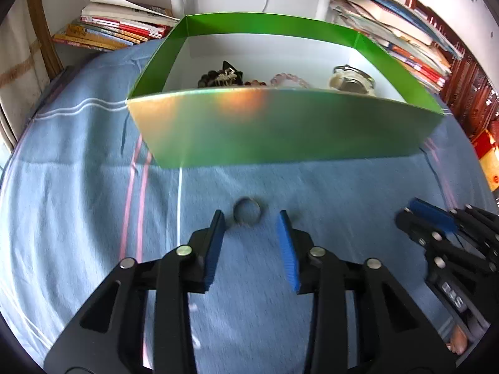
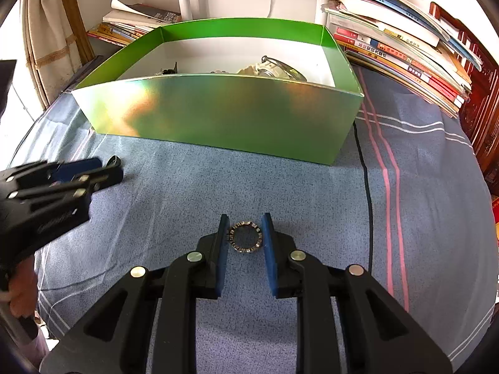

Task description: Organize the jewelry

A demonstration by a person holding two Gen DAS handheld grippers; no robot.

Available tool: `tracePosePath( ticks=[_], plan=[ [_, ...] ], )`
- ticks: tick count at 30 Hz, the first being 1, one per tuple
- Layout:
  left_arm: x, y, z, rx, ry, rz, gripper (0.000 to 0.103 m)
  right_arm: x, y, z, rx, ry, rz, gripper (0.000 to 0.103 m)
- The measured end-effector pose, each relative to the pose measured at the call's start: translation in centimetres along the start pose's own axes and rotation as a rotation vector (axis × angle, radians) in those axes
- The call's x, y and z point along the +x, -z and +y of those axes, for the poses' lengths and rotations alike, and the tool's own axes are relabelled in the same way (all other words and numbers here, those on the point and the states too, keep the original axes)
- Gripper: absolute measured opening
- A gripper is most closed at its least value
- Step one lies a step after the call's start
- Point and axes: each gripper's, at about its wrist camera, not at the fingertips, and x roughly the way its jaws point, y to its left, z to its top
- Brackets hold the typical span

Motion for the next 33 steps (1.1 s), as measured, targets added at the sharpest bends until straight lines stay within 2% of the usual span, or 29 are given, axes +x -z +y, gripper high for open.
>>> tracePosePath(
  ticks=[2, 4, 5, 21, 33],
  plan=[
    [0.2, -0.2, -0.2, 0.013, -0.013, -0.004, 0.030, 0.0, 0.0, -0.1, 0.001, -0.004, 0.000, 0.022],
    [0.1, -0.2, -0.3, 0.017, -0.012, -0.006, 0.020, 0.0, 0.0, -0.1, 0.001, -0.007, -0.001, 0.022],
    [0.1, -0.2, -0.4, 0.017, -0.013, -0.005, 0.019, 0.0, 0.1, -0.1, 0.000, -0.008, -0.002, 0.022],
    [-1.3, 1.9, -0.6, 0.019, -0.056, 0.017, 0.019, 0.0, 0.0, 0.9, -0.032, -0.001, 0.004, 0.021],
    [-1.5, 2.2, -0.2, 0.015, -0.036, 0.011, 0.020, 0.2, -0.3, -0.8, 0.026, 0.078, 0.006, 0.021]
  ],
)
